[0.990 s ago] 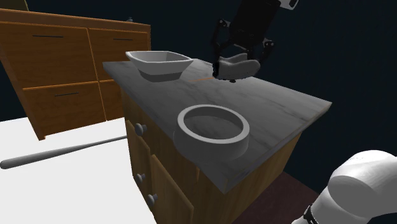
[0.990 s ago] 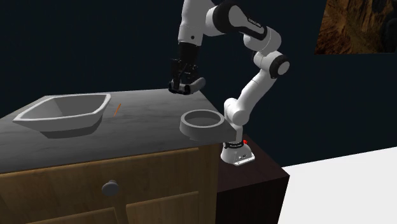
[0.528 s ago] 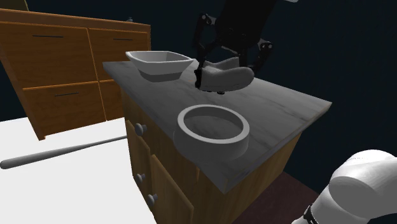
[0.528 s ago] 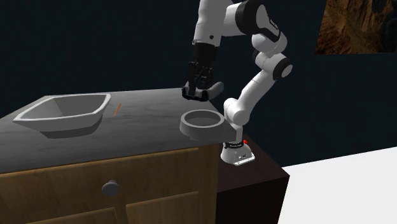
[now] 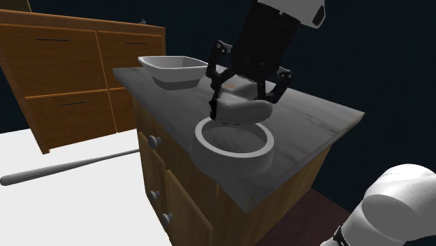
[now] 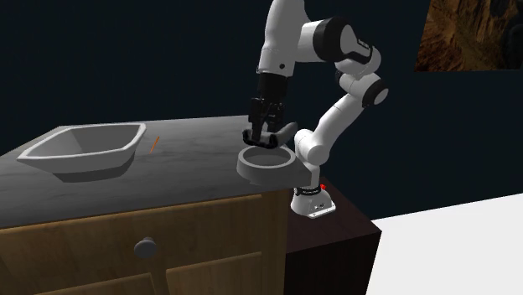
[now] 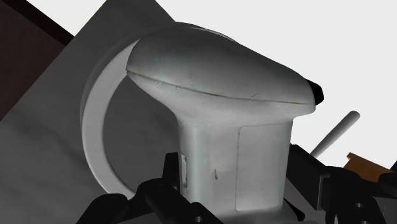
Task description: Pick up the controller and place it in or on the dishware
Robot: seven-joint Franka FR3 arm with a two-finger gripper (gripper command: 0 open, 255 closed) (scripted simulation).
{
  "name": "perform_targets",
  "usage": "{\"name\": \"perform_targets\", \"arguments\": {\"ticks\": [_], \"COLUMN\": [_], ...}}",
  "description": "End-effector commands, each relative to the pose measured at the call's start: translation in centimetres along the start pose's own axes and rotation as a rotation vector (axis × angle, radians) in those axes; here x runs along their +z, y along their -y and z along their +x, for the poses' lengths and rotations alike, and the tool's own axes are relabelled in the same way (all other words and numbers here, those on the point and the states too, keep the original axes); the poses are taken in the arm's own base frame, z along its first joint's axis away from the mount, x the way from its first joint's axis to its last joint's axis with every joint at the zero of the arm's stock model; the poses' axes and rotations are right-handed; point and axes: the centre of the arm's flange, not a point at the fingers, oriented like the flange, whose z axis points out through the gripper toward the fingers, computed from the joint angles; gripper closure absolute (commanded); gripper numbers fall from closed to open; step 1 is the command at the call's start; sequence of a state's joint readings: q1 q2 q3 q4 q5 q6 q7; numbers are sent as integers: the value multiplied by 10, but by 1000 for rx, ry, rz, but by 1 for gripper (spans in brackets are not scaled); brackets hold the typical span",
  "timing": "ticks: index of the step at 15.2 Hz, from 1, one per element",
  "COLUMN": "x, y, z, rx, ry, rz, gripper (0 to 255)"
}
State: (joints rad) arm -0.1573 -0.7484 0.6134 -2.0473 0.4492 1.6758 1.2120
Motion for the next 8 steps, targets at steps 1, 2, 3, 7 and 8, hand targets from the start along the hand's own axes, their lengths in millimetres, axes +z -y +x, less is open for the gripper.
{"name": "perform_targets", "arguments": {"ticks": [1,2,3,7,8], "x": [10,15,20,28,28], "y": [-3,-4,-6,-8,-8], "z": [-1,-2,-2,-2,-2], "rx": [0,0,0,0,0], "ry": [0,0,0,0,0], "rz": [1,1,1,1,1], "gripper": [255,255,255,255,255]}}
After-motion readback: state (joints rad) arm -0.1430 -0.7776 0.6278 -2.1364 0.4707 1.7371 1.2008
